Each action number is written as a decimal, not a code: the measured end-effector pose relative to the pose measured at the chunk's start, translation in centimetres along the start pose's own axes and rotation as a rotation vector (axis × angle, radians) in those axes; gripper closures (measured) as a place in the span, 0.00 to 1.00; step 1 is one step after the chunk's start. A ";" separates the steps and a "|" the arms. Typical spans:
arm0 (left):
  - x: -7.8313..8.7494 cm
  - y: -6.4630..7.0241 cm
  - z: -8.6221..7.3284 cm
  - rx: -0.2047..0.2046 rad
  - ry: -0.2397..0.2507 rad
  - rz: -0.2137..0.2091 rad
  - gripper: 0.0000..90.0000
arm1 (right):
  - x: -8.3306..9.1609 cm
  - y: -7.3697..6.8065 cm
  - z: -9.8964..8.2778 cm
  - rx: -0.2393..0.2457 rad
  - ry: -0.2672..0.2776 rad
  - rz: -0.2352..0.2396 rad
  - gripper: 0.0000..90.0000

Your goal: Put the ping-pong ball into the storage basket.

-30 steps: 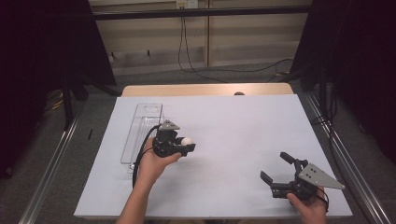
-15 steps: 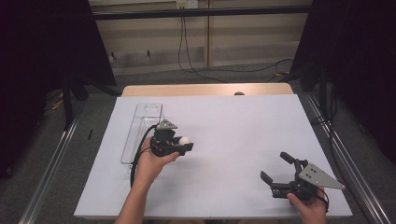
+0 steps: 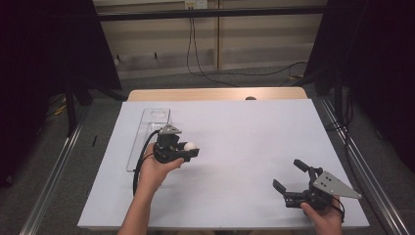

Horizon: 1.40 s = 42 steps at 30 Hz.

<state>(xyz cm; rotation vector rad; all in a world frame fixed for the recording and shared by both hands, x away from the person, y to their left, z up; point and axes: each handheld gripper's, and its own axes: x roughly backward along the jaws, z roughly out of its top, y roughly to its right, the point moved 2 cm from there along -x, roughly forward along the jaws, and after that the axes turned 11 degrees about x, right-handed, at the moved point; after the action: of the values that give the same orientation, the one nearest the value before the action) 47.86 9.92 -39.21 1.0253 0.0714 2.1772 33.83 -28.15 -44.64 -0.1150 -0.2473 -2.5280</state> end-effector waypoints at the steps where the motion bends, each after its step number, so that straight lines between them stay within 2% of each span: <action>1: 0.0 0.0 0.0 0.007 0.010 -0.003 0.57 | 0.0 0.0 0.0 -0.002 0.000 0.000 0.01; 24: 0.5 -0.5 0.1 0.019 0.017 0.007 0.57 | 0.0 0.0 0.0 -0.003 0.000 -0.003 0.01; 26: 0.6 -0.7 0.1 -0.003 -0.003 0.019 0.57 | -0.1 0.0 0.0 -0.005 0.003 -0.006 0.01; 31: 0.6 -0.7 0.1 0.004 0.004 0.014 0.57 | -0.1 0.0 0.0 0.002 0.001 -0.002 0.01; 32: 0.5 -0.6 0.1 0.024 0.022 0.005 0.57 | -0.1 0.0 0.0 0.002 0.001 -0.002 0.01; 38: 0.7 -0.8 0.1 0.015 0.009 0.011 0.57 | -0.1 0.0 0.0 0.003 0.000 -0.001 0.01; 39: 0.6 -0.6 0.1 0.033 0.027 0.014 0.57 | -0.1 -0.1 0.0 0.002 0.000 -0.001 0.01; 40: 0.6 -0.7 0.1 0.034 0.025 0.012 0.57 | -0.1 0.0 0.0 0.004 0.001 -0.002 0.01; 41: 0.8 -0.9 0.1 0.004 0.004 0.022 0.57 | -0.1 0.0 0.0 0.004 0.001 -0.002 0.01; 42: 0.8 -0.9 0.1 0.011 0.010 0.022 0.57 | -0.1 0.0 0.0 0.002 0.000 -0.002 0.01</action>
<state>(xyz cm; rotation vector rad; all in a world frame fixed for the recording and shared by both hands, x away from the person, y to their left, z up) 48.09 11.06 -38.88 1.0258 0.0777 2.2039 33.87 -28.08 -44.68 -0.1141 -0.2504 -2.5294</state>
